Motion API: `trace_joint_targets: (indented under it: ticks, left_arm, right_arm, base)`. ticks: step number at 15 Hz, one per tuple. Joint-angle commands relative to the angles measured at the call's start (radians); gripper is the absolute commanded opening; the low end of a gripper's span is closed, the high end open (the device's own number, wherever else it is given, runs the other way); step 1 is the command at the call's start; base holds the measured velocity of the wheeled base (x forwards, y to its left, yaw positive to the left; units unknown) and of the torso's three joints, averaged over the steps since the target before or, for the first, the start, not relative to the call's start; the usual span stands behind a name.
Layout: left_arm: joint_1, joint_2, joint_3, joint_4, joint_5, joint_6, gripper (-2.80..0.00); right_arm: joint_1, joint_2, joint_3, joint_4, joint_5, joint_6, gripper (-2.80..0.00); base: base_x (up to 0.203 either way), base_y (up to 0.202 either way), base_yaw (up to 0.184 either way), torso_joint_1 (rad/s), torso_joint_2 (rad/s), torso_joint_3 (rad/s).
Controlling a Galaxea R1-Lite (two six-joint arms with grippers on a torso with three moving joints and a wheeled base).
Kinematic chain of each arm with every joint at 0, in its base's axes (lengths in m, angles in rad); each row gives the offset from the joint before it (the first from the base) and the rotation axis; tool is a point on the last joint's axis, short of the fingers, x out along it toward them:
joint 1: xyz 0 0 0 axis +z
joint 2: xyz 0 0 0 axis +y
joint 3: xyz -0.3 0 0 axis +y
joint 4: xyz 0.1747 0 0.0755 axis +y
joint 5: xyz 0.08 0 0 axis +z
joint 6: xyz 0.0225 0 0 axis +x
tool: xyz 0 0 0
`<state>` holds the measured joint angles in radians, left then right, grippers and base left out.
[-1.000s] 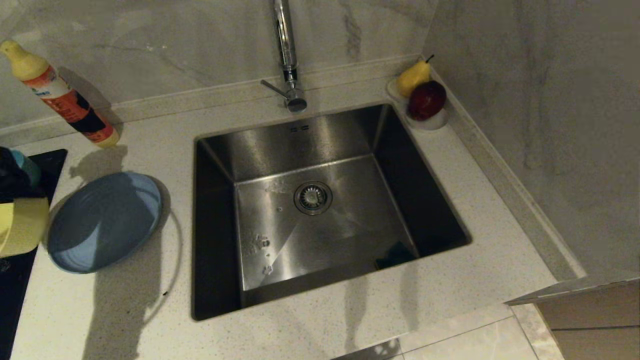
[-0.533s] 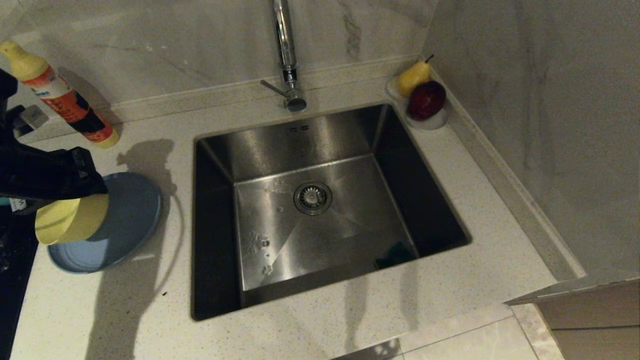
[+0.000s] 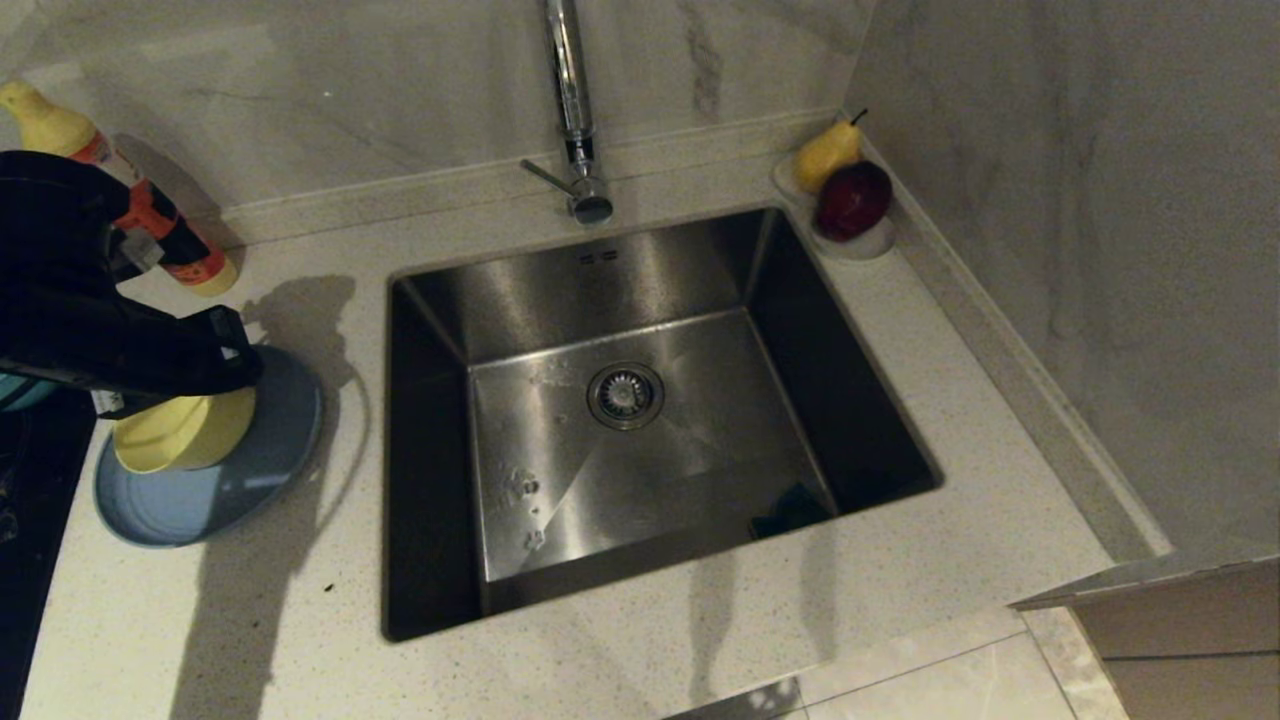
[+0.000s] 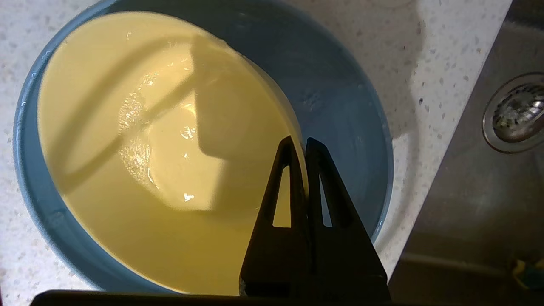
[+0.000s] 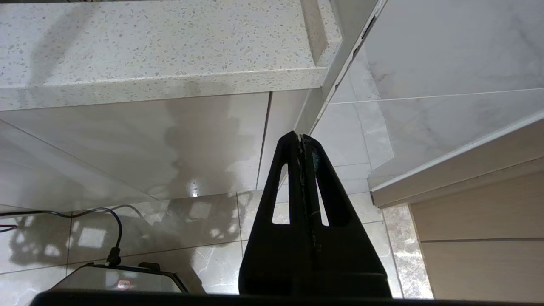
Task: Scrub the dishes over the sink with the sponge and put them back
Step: Place the bowl on the plate
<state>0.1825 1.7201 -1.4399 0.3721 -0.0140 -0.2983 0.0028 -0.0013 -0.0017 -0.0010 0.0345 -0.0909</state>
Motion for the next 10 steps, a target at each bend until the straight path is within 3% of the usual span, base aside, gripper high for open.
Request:
trace_joint_targets:
  ticks: [1,7,8,10]
  left_arm:
    - [-0.015,0.019,-0.008,0.007,0.003,-0.004,-2.80]
    - [-0.029,0.004,-0.017,0.025,0.003,-0.008,-2.80]
    - [-0.029,-0.004,-0.018,0.024,0.002,-0.010,0.00]
    - [-0.029,-0.025,-0.017,0.022,0.000,-0.014,0.00]
  right_arm:
    - [0.000,0.000,0.000,0.000,0.001,-0.001,-2.80]
    - [0.000,0.000,0.000,0.000,0.001,-0.001,-2.80]
    - [0.000,0.000,0.000,0.000,0.001,-0.001,-2.80]
    - [0.000,0.000,0.000,0.000,0.001,-0.001,-2.80]
  base:
    - [0.000,0.000,0.000,0.000,0.00,0.000]
    - [0.000,0.000,0.000,0.000,0.00,0.000]
    - [0.000,0.000,0.000,0.000,0.00,0.000]
    - [0.000,0.000,0.000,0.000,0.00,0.000]
